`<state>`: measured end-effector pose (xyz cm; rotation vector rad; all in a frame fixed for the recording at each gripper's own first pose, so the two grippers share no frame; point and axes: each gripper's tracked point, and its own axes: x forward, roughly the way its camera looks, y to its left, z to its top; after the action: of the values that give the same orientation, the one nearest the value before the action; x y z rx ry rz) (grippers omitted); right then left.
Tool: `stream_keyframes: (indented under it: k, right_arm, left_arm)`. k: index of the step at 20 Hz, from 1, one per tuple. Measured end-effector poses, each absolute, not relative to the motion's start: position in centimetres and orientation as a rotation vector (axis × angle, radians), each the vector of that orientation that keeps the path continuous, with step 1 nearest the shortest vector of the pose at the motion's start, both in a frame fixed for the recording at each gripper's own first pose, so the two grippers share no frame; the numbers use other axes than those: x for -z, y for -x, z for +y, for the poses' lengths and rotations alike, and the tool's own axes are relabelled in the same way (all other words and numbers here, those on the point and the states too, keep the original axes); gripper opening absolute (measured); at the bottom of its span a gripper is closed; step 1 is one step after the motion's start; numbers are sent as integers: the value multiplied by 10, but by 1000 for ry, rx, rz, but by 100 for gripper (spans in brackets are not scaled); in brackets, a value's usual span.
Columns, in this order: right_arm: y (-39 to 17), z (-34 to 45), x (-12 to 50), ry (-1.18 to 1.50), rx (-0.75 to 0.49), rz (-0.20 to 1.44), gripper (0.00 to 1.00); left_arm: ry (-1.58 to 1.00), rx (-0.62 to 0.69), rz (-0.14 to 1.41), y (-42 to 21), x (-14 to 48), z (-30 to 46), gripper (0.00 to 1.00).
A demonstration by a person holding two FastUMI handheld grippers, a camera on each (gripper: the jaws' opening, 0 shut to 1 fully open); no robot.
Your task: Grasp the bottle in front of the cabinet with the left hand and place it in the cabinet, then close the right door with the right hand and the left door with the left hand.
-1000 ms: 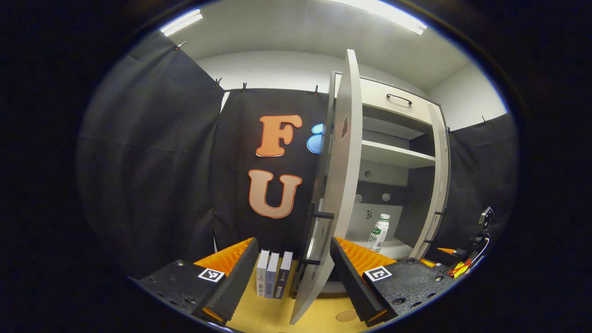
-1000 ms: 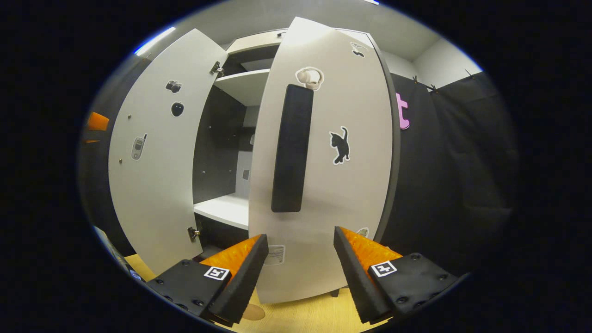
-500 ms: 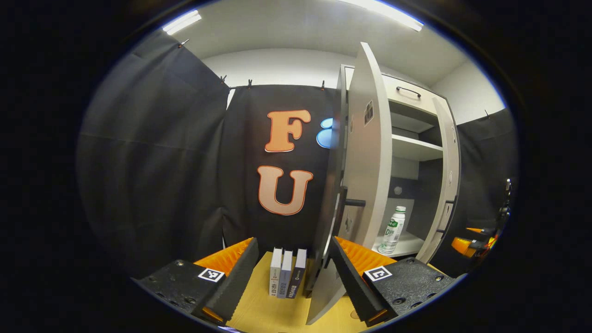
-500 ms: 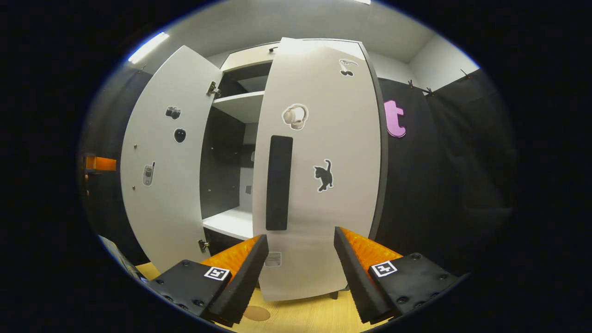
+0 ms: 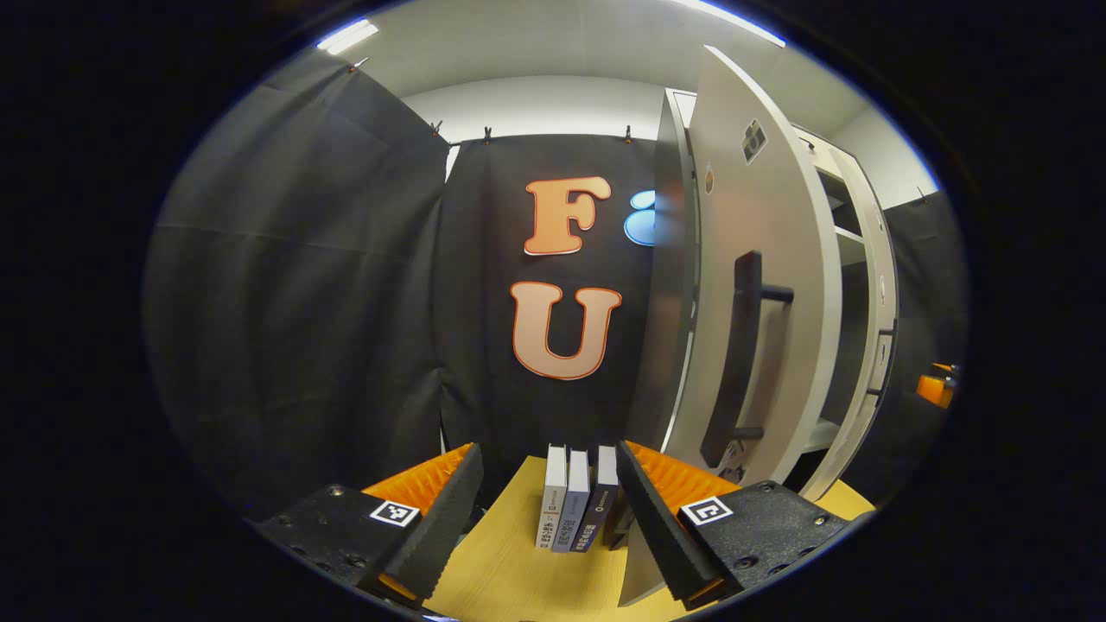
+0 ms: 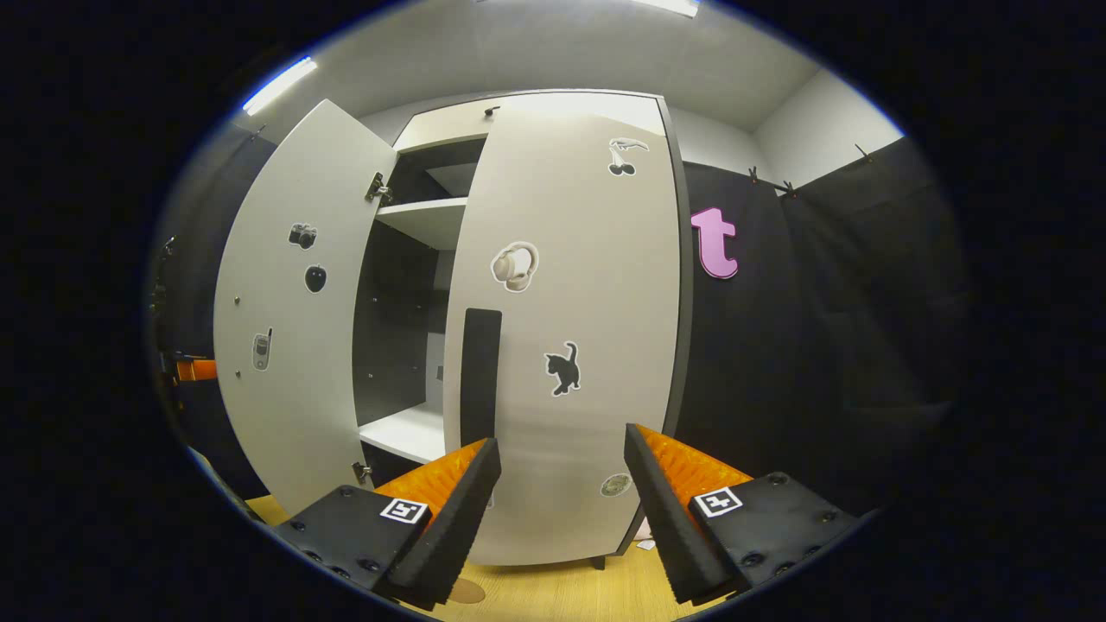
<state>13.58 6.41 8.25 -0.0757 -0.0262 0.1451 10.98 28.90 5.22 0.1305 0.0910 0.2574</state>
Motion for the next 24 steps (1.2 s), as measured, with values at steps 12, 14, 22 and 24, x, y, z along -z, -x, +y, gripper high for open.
stream_keyframes:
  k: [12, 14, 22, 24]
  right_arm:
    - [-124, 65, -86, 98, -134, -14, 96]
    - [-122, 61, -88, 106, -130, -15, 96]
    - [-115, 57, -86, 113, -131, -4, 96]
    - [-113, 62, -84, 112, -145, 3, 96]
  left_arm:
    - [-111, -205, 166, -133, 18, 279, 95]
    - [-106, -181, 163, -136, 21, 267, 95]
    - [-170, -213, 158, -139, 23, 248, 94]
    - [-129, -210, 166, -138, 28, 238, 97]
